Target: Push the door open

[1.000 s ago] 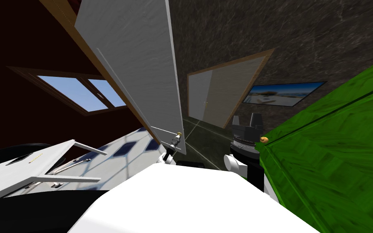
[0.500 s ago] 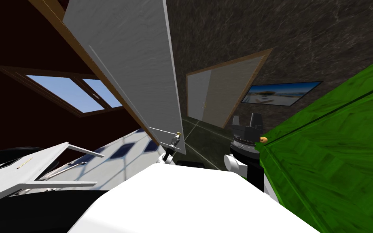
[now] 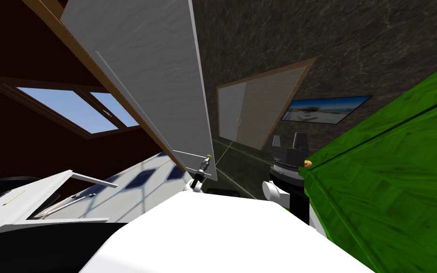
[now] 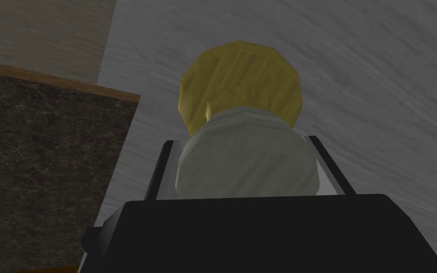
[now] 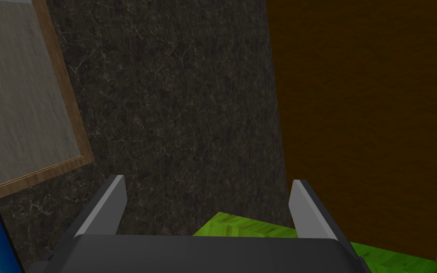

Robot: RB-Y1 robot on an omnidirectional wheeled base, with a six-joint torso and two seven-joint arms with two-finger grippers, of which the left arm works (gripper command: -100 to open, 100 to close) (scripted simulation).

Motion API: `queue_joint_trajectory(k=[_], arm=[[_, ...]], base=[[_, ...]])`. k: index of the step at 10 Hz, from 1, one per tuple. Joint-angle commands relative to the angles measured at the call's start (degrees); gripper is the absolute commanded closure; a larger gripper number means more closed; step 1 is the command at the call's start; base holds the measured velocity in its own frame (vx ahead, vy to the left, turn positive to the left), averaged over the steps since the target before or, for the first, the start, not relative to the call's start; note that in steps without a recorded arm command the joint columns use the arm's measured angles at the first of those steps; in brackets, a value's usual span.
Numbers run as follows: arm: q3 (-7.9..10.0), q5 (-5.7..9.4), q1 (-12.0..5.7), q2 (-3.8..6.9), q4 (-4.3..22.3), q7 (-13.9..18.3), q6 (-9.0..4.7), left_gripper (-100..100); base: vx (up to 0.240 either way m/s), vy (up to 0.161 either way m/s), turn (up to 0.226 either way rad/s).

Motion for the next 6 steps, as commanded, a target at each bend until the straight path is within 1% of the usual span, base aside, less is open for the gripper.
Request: queue_joint_trajectory(k=[1,2,3,4,5,6], arm=[[0.39,0.97,-0.11,0.23,-0.6,2.9,0.23,100],[0.52,1.69,-0.12,0.24,-0.5,4.3,0.24,100],[0.52,1.69,-0.12,0.24,-0.5,5.2,0.24,100],[0.52,1.69,-0.12,0.24,-0.5,5.2,0.24,100],[0.67,2.51,-0.13,0.25,-0.5,7.5,0.26,100],[0.82,3.33,-0.14,0.25,-0.5,8.9,0.28,100]], base=[[0.031,-0.011,-0.022],[0.041,-0.015,-0.043],[0.033,-0.012,-0.019],[0.017,-0.007,0.004],[0.021,-0.003,-0.024],[0.044,-0.015,-0.051]])
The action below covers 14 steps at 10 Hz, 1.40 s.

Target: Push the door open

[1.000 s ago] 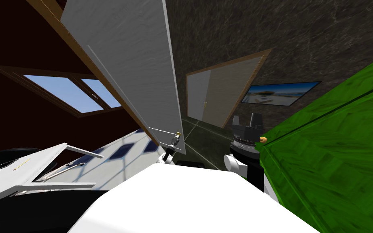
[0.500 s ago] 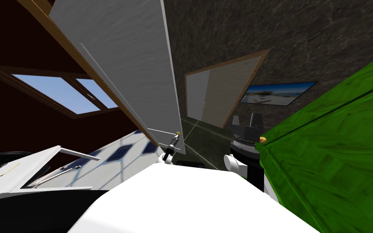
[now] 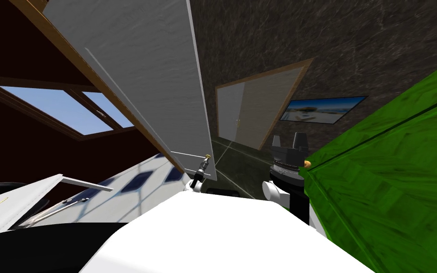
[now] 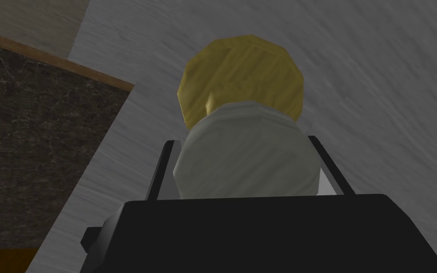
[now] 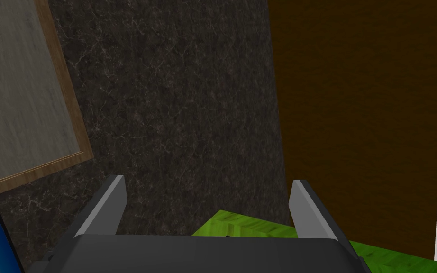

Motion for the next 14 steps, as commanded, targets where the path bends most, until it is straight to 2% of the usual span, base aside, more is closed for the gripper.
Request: queue_joint_trajectory(k=[1,2,3,5,6,7,8,10,11,12,13,14], arm=[[0.29,0.60,0.14,0.37,-1.0,2.3,0.42,100],[0.44,1.43,0.13,0.38,-1.0,4.3,0.44,100],[0.44,1.43,0.13,0.38,-1.0,4.6,0.44,100],[0.75,3.12,0.11,0.39,-1.0,8.3,0.48,100],[0.75,3.12,0.11,0.39,-1.0,9.3,0.48,100],[0.91,4.02,0.09,0.39,-1.0,11.2,0.50,100],[0.91,4.02,0.09,0.39,-1.0,11.7,0.50,100],[1.24,5.84,0.07,0.40,-0.9,15.4,0.54,100],[1.24,5.84,0.07,0.40,-0.9,16.4,0.54,100],[1.40,6.75,0.06,0.40,-0.9,18.4,0.56,100],[1.40,6.75,0.06,0.40,-0.9,18.8,0.56,100],[1.58,7.71,0.05,0.40,-0.9,21.0,0.58,100]], base=[[0.038,-0.012,-0.013],[0.033,-0.012,-0.023],[0.029,-0.008,-0.019],[0.042,-0.015,-0.041],[0.042,-0.012,-0.015],[0.035,-0.004,-0.030],[0.032,-0.006,-0.017],[0.046,-0.013,-0.040],[0.038,-0.002,-0.012],[0.038,-0.018,-0.031],[0.035,-0.010,-0.015],[0.043,-0.010,-0.034]])
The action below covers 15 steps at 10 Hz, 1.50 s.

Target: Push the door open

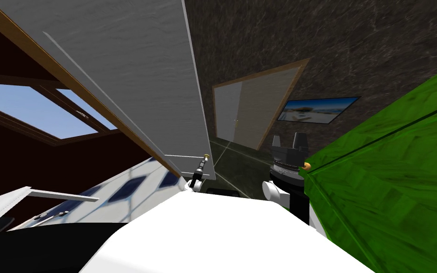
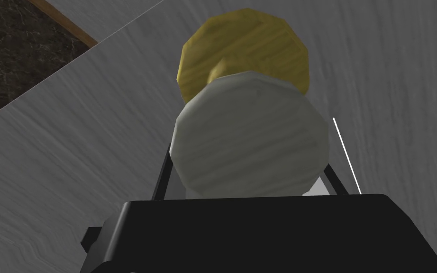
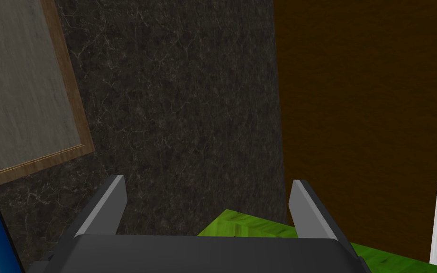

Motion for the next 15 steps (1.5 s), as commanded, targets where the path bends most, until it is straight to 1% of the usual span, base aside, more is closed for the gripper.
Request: queue_joint_trajectory(k=[1,2,3,4,5,6,7,8,9,10,11,12,13,14,15], arm=[[0.26,0.57,-0.13,0.21,-0.2,1.6,-0.16,100],[0.43,1.54,-0.15,0.21,-0.2,4.0,-0.14,100],[0.61,2.50,-0.16,0.21,-0.2,5.4,-0.11,100],[0.61,2.50,-0.16,0.21,-0.2,6.4,-0.11,100],[0.78,3.47,-0.17,0.21,-0.2,8.4,-0.09,100],[0.78,3.47,-0.17,0.21,-0.2,8.7,-0.09,100],[0.96,4.44,-0.18,0.21,-0.1,11.1,-0.07,100],[1.14,5.44,-0.20,0.20,-0.1,12.6,-0.05,100],[1.14,5.44,-0.20,0.20,-0.1,13.5,-0.05,100],[1.32,6.43,-0.21,0.20,-0.1,15.4,-0.03,100],[1.32,6.43,-0.21,0.20,-0.1,15.9,-0.03,100],[1.50,7.43,-0.22,0.20,-0.1,18.1,-0.01,100],[1.67,8.42,-0.24,0.19,-0.1,19.6,0.02,100],[1.67,8.42,-0.24,0.19,-0.1,20.7,0.02,100],[1.85,9.42,-0.25,0.19,-0.1,22.6,0.04,100]], base=[[0.035,-0.008,-0.020],[0.041,-0.004,-0.029],[0.062,-0.011,-0.050],[0.047,-0.007,-0.019],[0.040,-0.006,-0.039],[0.033,-0.008,-0.019],[0.038,-0.014,-0.025],[0.052,-0.009,-0.043],[0.044,-0.007,-0.026],[0.043,-0.011,-0.036],[0.036,-0.010,-0.020],[0.048,-0.008,-0.037],[0.063,-0.014,-0.049],[0.045,-0.012,-0.018],[0.044,-0.009,-0.025]])
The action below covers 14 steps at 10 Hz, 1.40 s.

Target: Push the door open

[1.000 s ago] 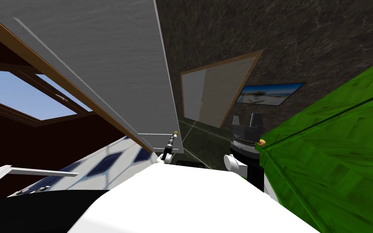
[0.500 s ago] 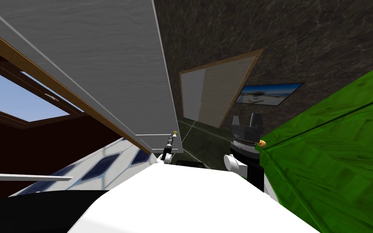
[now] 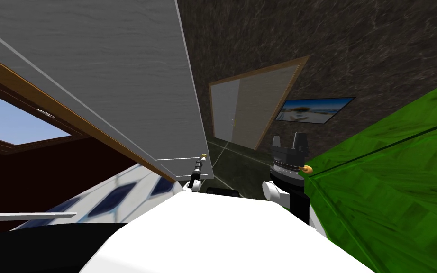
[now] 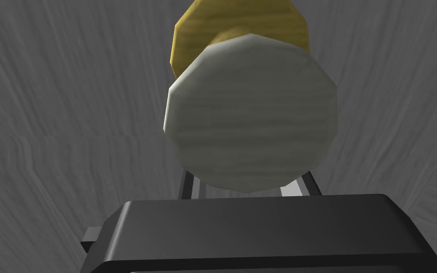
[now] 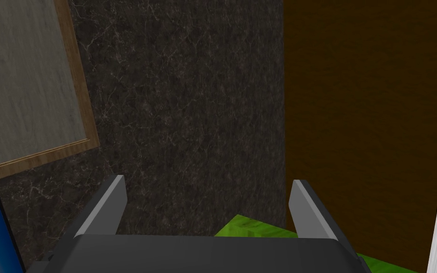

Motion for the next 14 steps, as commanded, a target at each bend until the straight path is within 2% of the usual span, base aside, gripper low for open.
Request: queue_joint_trajectory(k=[1,2,3,4,5,7,8,9,12,13,14], arm=[[0.11,0.53,-0.83,0.11,0.3,1.9,-0.76,100],[0.29,1.52,-0.84,0.10,0.3,4.0,-0.74,100],[0.29,1.52,-0.84,0.10,0.3,4.3,-0.74,100],[0.47,2.52,-0.86,0.09,0.3,6.6,-0.72,100],[0.47,2.52,-0.86,0.09,0.3,6.7,-0.72,100],[0.83,4.50,-0.88,0.08,0.3,10.4,-0.67,100],[0.83,4.50,-0.88,0.08,0.3,11.5,-0.67,100],[1.00,5.47,-0.90,0.07,0.3,13.2,-0.65,100],[1.00,5.47,-0.90,0.07,0.3,13.8,-0.65,100],[1.18,6.43,-0.91,0.06,0.4,16.2,-0.63,100],[1.18,6.43,-0.91,0.06,0.4,16.2,-0.63,100]], base=[[0.035,-0.003,-0.016],[0.037,-0.017,-0.051],[0.031,-0.010,-0.008],[0.040,-0.006,-0.029],[0.034,-0.005,-0.019],[0.045,-0.005,-0.046],[0.048,-0.002,-0.021],[0.052,-0.011,-0.030],[0.018,-0.005,-0.007],[0.017,-0.012,-0.041],[0.024,-0.007,-0.017]])
